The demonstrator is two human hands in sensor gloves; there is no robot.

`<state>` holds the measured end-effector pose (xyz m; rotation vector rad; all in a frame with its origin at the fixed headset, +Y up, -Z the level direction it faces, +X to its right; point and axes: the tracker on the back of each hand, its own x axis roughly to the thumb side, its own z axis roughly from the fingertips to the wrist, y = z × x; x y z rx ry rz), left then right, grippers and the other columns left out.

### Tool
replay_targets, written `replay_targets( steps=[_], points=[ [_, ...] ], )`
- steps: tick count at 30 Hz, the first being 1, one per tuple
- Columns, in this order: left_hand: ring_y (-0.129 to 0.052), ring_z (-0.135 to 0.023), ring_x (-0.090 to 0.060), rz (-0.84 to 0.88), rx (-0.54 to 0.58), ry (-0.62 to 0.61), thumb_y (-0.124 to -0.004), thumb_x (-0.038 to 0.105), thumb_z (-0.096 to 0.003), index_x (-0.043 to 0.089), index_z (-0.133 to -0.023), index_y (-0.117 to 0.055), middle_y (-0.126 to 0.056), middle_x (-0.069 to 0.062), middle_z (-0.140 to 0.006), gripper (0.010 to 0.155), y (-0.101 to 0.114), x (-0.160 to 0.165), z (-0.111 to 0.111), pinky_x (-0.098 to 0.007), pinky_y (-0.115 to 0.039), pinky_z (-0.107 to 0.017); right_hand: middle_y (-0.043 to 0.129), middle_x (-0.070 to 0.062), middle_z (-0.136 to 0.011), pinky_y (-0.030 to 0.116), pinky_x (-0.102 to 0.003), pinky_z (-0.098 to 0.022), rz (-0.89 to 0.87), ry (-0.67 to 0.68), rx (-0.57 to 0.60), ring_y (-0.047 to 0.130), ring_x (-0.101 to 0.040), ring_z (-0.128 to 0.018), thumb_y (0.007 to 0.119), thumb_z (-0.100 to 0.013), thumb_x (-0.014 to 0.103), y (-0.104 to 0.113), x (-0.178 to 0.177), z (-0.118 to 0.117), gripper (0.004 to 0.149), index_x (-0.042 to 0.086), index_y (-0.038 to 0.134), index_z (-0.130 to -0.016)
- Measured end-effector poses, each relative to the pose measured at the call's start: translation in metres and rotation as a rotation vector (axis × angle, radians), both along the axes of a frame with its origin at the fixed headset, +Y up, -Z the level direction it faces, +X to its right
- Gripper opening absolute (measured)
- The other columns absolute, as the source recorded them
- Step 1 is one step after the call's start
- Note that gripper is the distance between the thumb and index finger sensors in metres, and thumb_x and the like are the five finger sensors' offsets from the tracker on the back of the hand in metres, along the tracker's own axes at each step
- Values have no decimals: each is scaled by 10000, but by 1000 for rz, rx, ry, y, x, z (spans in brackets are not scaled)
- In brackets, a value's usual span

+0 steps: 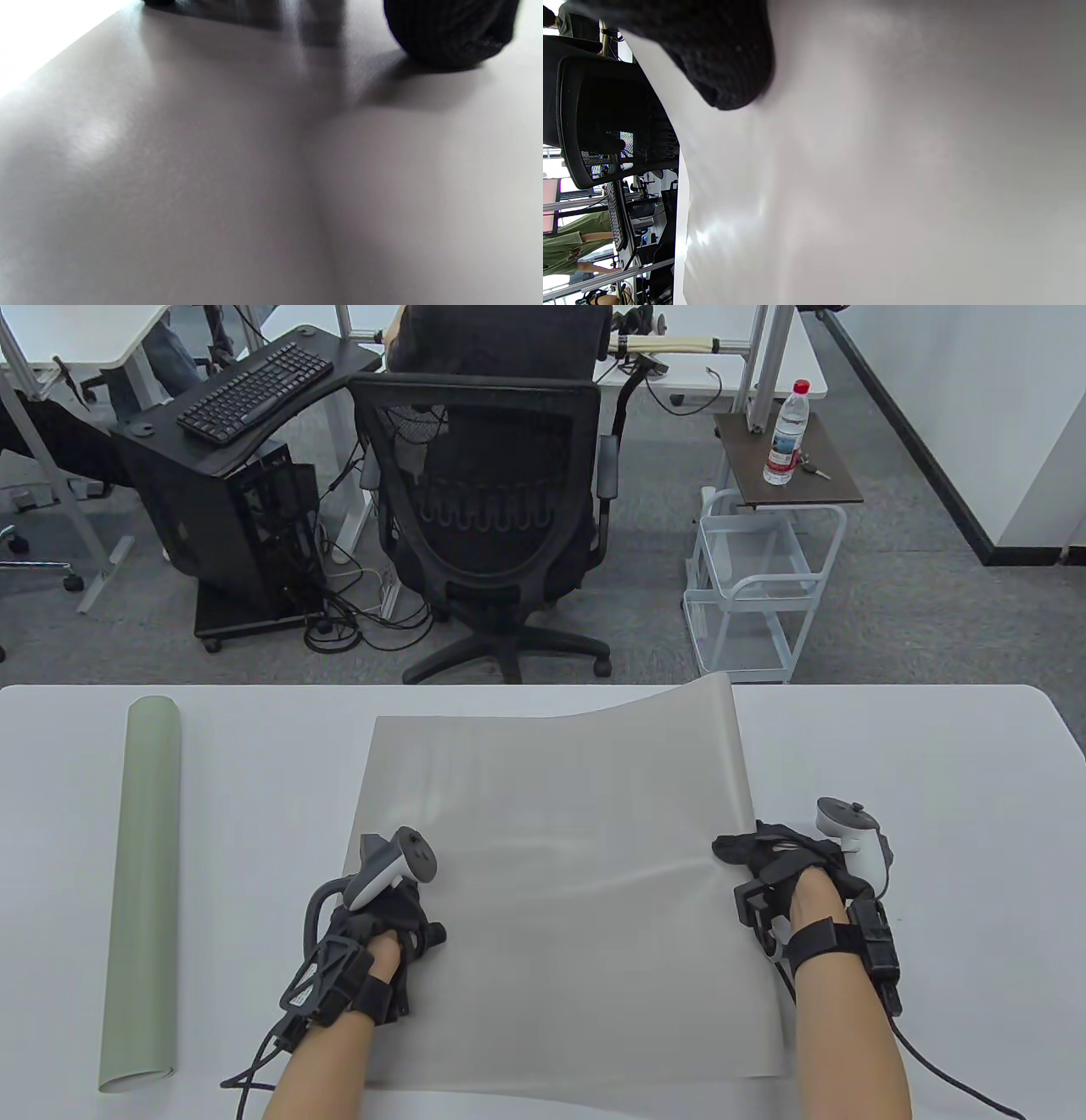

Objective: Unroll desk mats and stack together

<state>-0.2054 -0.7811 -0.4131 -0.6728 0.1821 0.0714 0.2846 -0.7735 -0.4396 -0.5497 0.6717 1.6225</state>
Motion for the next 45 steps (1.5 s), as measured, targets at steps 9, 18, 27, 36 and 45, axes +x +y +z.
replay_targets(
  steps=[9, 18, 27, 36, 45],
  points=[
    [-274, -1006, -471, 1, -1, 0, -744, 558, -352, 285, -1011, -239, -157, -167, -1100, 875, 0, 0, 0, -599, -452, -706, 719, -15, -886, 867, -438, -505, 59, -14, -5, 953, -283, -652, 795, -517, 290, 1, 7, 0, 643, 93, 395, -981],
    [-271, -1006, -471, 1, -2, 1, -742, 557, -351, 285, -1012, -237, -155, -164, -1100, 876, 0, 0, 0, -600, -450, -705, 733, -55, -909, 857, -458, -525, 74, -8, 24, 962, -303, -667, 755, -522, 250, 9, 19, 2, 634, 81, 371, -997],
    [-270, -1006, -471, 0, -2, 0, -738, 558, -351, 285, -1011, -236, -153, -165, -1099, 873, 0, 0, 1, -600, -448, -705, 740, -36, -866, 881, -402, -490, 127, -7, 9, 959, -237, -610, 881, -487, 283, 5, 27, 2, 738, 87, 408, -1019],
    [-264, -1006, -472, 0, -7, 1, -735, 554, -353, 285, -1010, -231, -146, -165, -1098, 871, 0, 0, 1, -602, -443, -705, 730, 22, -868, 906, -392, -454, 174, -25, 0, 956, -261, -648, 808, -505, 292, 3, 30, 3, 586, 185, 480, -978],
    [-260, -1005, -476, 1, -8, 1, -734, 551, -354, 281, -1011, -229, -142, -168, -1098, 871, 0, 1, 1, -605, -441, -705, 801, 5, -879, 865, -433, -503, 151, -65, 17, 977, -282, -638, 817, -508, 269, 5, 41, 5, 650, 176, 425, -1018]
  ],
)
